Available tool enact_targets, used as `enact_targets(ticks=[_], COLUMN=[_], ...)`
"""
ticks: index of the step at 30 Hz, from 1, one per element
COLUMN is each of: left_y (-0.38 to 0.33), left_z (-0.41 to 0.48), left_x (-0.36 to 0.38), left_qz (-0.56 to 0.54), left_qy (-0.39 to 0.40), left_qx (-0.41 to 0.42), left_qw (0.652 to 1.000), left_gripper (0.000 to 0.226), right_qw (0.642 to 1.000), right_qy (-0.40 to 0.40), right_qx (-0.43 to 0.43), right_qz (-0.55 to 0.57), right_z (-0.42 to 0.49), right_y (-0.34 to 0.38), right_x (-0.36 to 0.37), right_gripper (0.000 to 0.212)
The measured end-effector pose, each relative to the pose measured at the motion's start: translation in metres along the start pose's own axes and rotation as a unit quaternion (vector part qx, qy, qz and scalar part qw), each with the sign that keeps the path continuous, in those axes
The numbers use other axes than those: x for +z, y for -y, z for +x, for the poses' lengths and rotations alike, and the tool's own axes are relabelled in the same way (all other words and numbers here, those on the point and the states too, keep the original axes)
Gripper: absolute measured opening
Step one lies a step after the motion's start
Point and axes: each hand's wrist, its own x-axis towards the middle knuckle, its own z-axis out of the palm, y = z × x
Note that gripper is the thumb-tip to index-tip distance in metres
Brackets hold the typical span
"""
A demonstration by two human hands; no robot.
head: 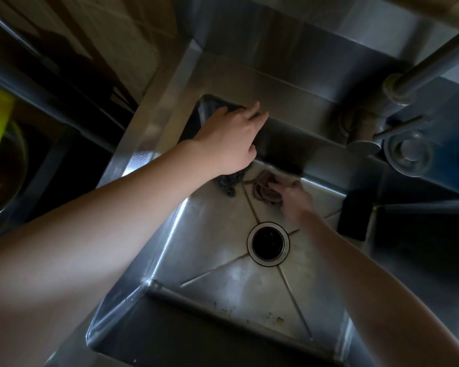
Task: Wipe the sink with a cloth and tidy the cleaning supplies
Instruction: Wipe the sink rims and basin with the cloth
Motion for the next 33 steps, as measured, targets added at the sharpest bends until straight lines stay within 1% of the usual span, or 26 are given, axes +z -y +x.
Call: enact_targets(ticks=[1,3,5,8,9,11,12,14,16,17,19,21,23,25,28,31,33], left_y=[0.000,-0.001,-0.002,-0.007,-0.009,-0.015,-0.019,-0.027,-0.036,-0.040,-0.048,-0.055,-0.063,-0.069,-0.081,-0.094,-0.098], left_z=[0.001,0.002,0.002,0.000,-0.001,-0.004,-0.005,-0.005,-0.003,-0.001,0.000,0.001,0.005,0.012,0.015,0.012,0.014], left_x=[0.000,-0.001,-0.003,-0.002,-0.001,0.003,0.005,0.007,0.009,0.010,0.012,0.014,0.016,0.017,0.015,0.019,0.021], left_qz=[0.003,0.005,0.009,0.048,0.071,0.109,0.124,0.145,0.142,0.135,0.130,0.135,0.126,0.119,0.120,0.130,0.129], left_qy=[0.003,0.013,0.017,0.007,-0.003,-0.020,-0.028,-0.046,-0.052,-0.049,-0.046,-0.065,-0.050,-0.015,-0.013,-0.015,0.008], left_qx=[0.001,-0.001,-0.006,-0.016,-0.022,-0.034,-0.034,-0.015,0.018,0.034,0.052,0.060,0.081,0.098,0.126,0.173,0.166], left_qw=[1.000,1.000,1.000,0.999,0.997,0.993,0.991,0.988,0.988,0.989,0.989,0.987,0.988,0.988,0.985,0.976,0.978], left_gripper=[0.063,0.063,0.063,0.061,0.061,0.061,0.061,0.057,0.047,0.046,0.055,0.065,0.068,0.069,0.069,0.066,0.067], right_qw=[0.996,0.990,0.988,0.991,0.995,0.995,0.988,0.969,0.957,0.951,0.938,0.927,0.926,0.935,0.944,0.960,0.957], right_qy=[0.032,0.060,0.074,0.076,0.070,0.035,0.016,-0.029,-0.065,-0.081,-0.106,-0.123,-0.113,-0.097,-0.084,-0.045,-0.050], right_qx=[-0.040,-0.088,-0.113,-0.098,-0.065,0.032,0.086,0.154,0.199,0.222,0.266,0.307,0.309,0.279,0.259,0.218,0.222], right_qz=[-0.069,-0.097,-0.072,-0.041,-0.014,0.084,0.131,0.188,0.200,0.202,0.195,0.179,0.188,0.196,0.184,0.170,0.182], right_z=[-0.009,-0.031,-0.055,-0.079,-0.082,-0.081,-0.078,-0.071,-0.065,-0.062,-0.058,-0.059,-0.064,-0.072,-0.093,-0.122,-0.141], right_y=[0.004,0.002,-0.004,-0.011,-0.012,-0.015,-0.016,-0.020,-0.028,-0.032,-0.043,-0.048,-0.046,-0.040,-0.030,-0.021,-0.019], right_x=[0.001,0.011,0.021,0.029,0.029,0.023,0.018,0.007,-0.004,-0.010,-0.015,-0.016,-0.012,-0.002,0.016,0.036,0.044], right_gripper=[0.059,0.061,0.067,0.070,0.069,0.067,0.065,0.060,0.057,0.056,0.054,0.053,0.049,0.046,0.053,0.051,0.049])
